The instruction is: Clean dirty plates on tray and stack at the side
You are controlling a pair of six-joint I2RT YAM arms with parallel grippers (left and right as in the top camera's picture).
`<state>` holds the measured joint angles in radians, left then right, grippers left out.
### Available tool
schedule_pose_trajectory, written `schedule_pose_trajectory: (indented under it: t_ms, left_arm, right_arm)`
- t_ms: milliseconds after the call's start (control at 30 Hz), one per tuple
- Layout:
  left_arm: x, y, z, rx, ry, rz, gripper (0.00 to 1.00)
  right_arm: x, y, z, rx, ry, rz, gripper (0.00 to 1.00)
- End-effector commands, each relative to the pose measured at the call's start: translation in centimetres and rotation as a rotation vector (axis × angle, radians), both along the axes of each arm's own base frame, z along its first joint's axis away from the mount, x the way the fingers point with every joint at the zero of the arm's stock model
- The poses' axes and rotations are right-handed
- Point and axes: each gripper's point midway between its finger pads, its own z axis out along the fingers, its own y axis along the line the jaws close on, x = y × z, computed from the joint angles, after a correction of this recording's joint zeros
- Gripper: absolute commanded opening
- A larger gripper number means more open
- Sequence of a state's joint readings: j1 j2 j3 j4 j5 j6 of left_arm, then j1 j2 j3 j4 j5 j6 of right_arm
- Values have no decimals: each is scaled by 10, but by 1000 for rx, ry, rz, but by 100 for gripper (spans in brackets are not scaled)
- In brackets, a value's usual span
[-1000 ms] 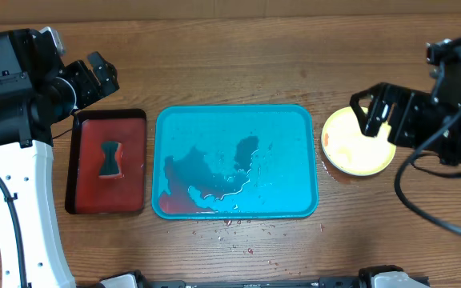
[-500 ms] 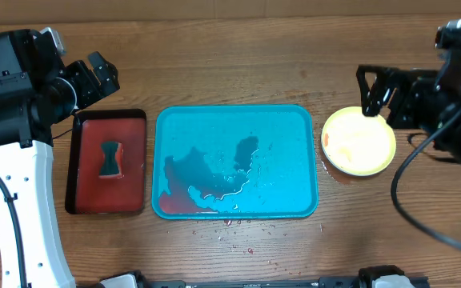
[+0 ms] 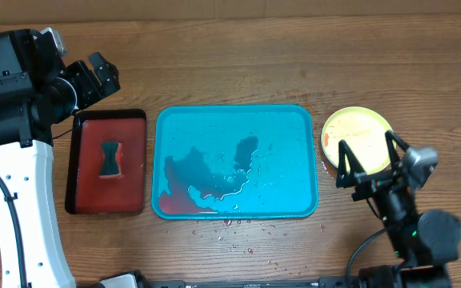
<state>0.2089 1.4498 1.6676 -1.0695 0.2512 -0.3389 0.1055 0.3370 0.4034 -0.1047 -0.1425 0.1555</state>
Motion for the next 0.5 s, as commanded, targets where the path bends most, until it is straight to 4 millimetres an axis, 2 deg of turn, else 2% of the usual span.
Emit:
schedule_pose_trajectory:
  t_ms: [0, 133, 300, 467]
  left_arm:
    - [1, -1, 2, -11, -6, 5, 100]
    - [1, -1, 2, -11, -6, 5, 100]
    - [1, -1, 2, -11, -6, 5, 100]
    - [1, -1, 2, -11, -6, 5, 100]
  right_arm:
    - [-4, -3, -31, -1, -48, -14, 100]
    - [-9, -3, -63, 1, -66, -14, 100]
    - [-13, -4, -72, 5, -99, -13, 100]
    - [-11, -4, -109, -11, 43, -14, 100]
